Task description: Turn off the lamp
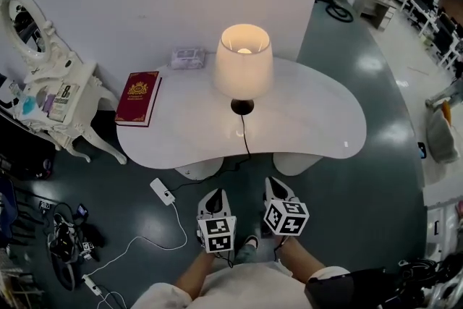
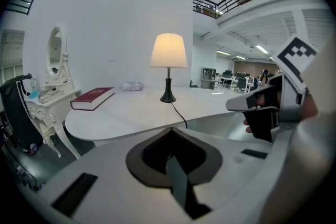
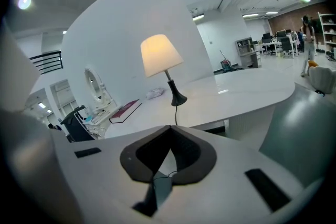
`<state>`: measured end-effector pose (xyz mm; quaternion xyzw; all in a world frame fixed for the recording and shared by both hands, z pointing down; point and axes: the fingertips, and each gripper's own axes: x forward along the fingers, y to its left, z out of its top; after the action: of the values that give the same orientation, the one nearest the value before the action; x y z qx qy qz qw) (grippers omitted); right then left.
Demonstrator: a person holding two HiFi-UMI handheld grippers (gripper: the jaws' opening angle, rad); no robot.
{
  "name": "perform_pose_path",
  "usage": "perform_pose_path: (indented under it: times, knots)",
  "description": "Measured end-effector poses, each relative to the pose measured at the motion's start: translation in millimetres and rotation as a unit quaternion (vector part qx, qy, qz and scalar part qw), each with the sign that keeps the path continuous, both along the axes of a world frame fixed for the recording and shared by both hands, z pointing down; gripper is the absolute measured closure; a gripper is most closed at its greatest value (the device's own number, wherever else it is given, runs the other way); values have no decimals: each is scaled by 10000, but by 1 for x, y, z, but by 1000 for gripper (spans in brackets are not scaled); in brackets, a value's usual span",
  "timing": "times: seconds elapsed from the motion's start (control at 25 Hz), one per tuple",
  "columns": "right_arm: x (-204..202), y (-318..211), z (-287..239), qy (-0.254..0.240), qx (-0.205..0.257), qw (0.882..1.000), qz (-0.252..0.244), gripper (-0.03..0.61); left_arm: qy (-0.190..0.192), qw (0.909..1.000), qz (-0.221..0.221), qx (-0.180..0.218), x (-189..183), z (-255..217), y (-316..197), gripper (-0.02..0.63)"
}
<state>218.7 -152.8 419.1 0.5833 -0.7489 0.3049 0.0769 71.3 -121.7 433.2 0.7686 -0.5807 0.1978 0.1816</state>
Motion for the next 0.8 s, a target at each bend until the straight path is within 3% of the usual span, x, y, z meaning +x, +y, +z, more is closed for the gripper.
perform_pose_path:
  times: [0.4, 0.64, 0.8]
  knots:
    - [15, -12, 59, -20, -255, 9993, 273, 580, -59, 9992, 263, -278, 10, 53, -16, 615]
    - [27, -18, 103, -30, -317, 9988, 371, 580, -196, 9971, 579, -462, 22, 116, -20, 615]
    - [33, -14, 139, -94, -369, 9984, 417, 580, -41, 9964, 551, -639, 32, 161, -18, 615]
